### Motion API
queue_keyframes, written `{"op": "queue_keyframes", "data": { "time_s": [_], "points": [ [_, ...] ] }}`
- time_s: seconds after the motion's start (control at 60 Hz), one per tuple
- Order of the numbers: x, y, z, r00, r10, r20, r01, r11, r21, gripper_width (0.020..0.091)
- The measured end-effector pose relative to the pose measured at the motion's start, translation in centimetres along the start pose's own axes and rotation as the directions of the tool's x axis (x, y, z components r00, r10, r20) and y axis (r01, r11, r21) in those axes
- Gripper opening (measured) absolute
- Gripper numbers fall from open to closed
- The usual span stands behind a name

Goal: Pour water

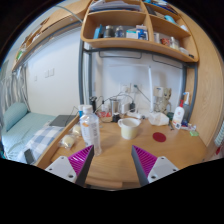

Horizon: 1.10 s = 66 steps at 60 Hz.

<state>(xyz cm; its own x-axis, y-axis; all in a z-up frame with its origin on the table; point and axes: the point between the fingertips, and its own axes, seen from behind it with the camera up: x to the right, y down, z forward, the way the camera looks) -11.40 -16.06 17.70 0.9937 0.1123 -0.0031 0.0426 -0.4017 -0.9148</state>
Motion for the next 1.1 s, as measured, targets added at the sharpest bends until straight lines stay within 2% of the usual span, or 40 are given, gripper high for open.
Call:
{"op": "queue_keyframes", "data": {
  "time_s": [0.133, 0.333, 0.583, 0.683, 0.717, 0.75, 0.8, 0.883, 1.1],
  "points": [
    [-3.5, -1.0, 3.6, 0.996, 0.018, 0.084, -0.019, 1.000, 0.013, 0.0764],
    [-2.0, -6.0, 10.9, 1.000, 0.014, 0.027, -0.016, 0.999, 0.051, 0.0764],
    [0.4, -13.3, 19.0, 0.999, 0.042, 0.028, -0.045, 0.990, 0.133, 0.0758],
    [2.2, -15.5, 21.0, 1.000, 0.028, 0.006, -0.028, 0.987, 0.156, 0.0704],
    [2.7, -16.4, 21.5, 1.000, 0.015, -0.006, -0.014, 0.987, 0.160, 0.0647],
    [2.9, -17.4, 21.9, 1.000, 0.001, -0.002, 0.000, 0.986, 0.169, 0.0553],
    [2.7, -19.2, 23.2, 0.999, 0.008, -0.037, -0.001, 0.983, 0.184, 0.0542],
    [3.5, -21.3, 23.9, 0.999, 0.021, -0.041, -0.014, 0.983, 0.182, 0.0504],
    [4.5, -26.4, 25.6, 1.000, 0.027, 0.003, -0.027, 0.987, 0.159, 0.0374]
  ]
}}
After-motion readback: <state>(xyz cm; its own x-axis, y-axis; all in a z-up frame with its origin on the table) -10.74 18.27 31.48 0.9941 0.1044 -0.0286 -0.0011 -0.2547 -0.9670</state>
